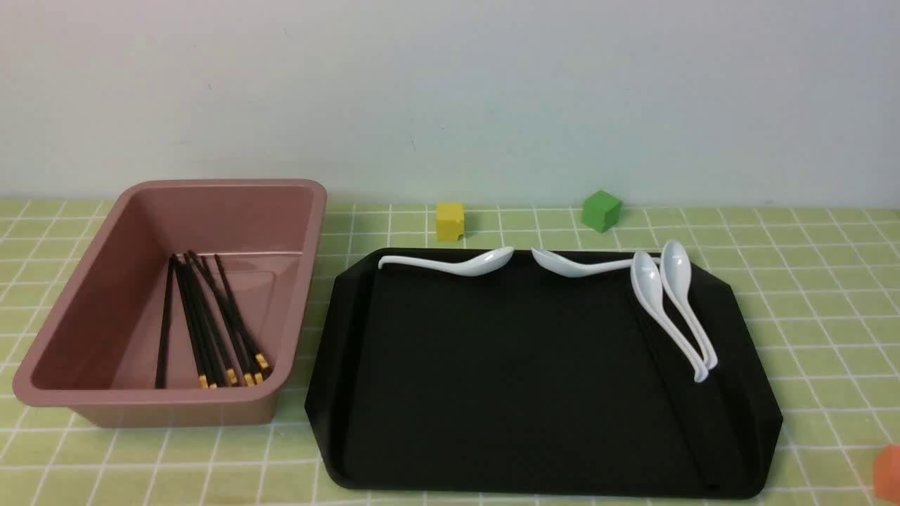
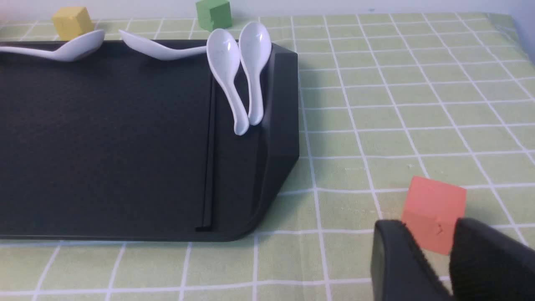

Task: On green tablecloth take chopsticks from black tray and put them in box.
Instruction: 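Move the gripper over the chopsticks on the black tray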

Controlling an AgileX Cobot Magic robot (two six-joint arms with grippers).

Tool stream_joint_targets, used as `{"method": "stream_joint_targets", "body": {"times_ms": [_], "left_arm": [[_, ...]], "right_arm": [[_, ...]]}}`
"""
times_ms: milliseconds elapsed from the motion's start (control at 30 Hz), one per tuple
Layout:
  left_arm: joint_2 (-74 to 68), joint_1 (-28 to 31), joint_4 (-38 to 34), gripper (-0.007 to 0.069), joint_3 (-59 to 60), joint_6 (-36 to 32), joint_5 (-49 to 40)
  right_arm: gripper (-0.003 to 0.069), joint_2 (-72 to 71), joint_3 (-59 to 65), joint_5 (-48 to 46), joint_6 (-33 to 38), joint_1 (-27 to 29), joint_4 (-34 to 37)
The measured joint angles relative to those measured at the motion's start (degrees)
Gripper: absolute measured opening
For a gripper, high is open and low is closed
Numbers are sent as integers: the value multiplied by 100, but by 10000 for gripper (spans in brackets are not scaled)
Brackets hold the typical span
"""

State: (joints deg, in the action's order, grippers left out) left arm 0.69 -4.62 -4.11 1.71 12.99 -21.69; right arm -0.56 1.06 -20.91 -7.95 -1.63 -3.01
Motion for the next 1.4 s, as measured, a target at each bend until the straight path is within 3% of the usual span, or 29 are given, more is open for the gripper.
{"method": "stream_joint_targets", "body": {"times_ms": [1400], "left_arm": [[0,0,0,238,0,0,0]], "right_arm": [[239,0,0,0,0,0,0]]}}
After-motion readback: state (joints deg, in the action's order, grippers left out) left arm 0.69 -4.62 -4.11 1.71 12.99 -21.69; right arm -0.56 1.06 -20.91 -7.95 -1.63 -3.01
